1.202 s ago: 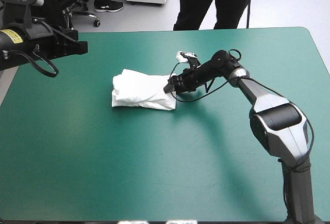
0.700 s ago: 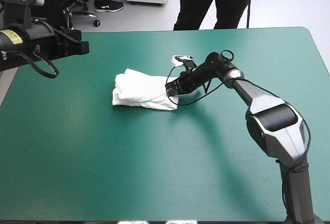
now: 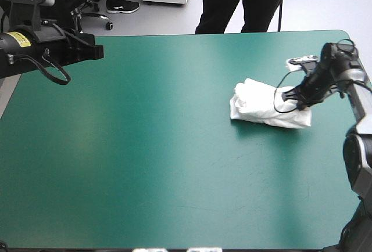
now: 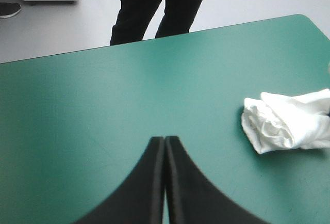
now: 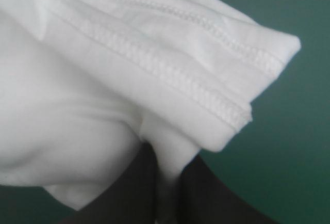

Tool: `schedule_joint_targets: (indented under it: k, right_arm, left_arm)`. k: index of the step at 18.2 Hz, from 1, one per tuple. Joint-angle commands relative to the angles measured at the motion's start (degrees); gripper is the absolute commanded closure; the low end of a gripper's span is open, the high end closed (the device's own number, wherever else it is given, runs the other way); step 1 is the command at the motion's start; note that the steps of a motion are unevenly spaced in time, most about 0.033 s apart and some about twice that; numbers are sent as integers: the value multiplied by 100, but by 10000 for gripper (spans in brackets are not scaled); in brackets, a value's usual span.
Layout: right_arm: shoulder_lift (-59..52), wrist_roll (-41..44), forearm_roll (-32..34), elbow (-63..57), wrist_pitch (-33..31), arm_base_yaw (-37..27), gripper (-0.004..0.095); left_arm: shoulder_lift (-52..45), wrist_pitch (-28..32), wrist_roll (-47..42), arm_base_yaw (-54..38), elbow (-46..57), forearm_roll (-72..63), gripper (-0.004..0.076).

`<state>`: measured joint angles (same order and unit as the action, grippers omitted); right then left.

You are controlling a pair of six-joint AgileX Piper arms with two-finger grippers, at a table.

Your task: Fold the cloth

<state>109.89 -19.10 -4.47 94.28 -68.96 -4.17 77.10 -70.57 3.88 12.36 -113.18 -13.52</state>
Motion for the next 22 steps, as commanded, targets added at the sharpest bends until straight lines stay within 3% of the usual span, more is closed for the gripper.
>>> schedule_joint_targets:
  k: [1, 8, 10, 17, 20, 21, 22]
  right_arm:
    - [-1144, -13, 218, -764, 320, -704, 911]
    - [-2310, -5, 506, -2313, 1247, -1604, 911]
    - [-2602, 141, 874, -2746, 1457, -1801, 911]
    - [-2737, 534, 1066, -3079, 1736, -1845, 895]
    - [-2737, 523, 1020, -3079, 1755, -1845, 613]
    - [-2749, 523, 1030, -3079, 1745, -1845, 439]
    - [-2777, 523, 1030, -3069, 1745, -1845, 376]
  left_arm:
    - [-31, -83, -52, -8, -144, -238, 741]
    - [15, 33, -16, -8, -144, -398, 741]
    - [15, 72, 51, -8, -144, -413, 741]
    - [27, 109, 108, -8, -144, -449, 741]
    - [83, 121, 118, -8, -144, -483, 741]
    - [95, 121, 151, -8, -144, -471, 741]
    - [95, 121, 197, -8, -144, -471, 741]
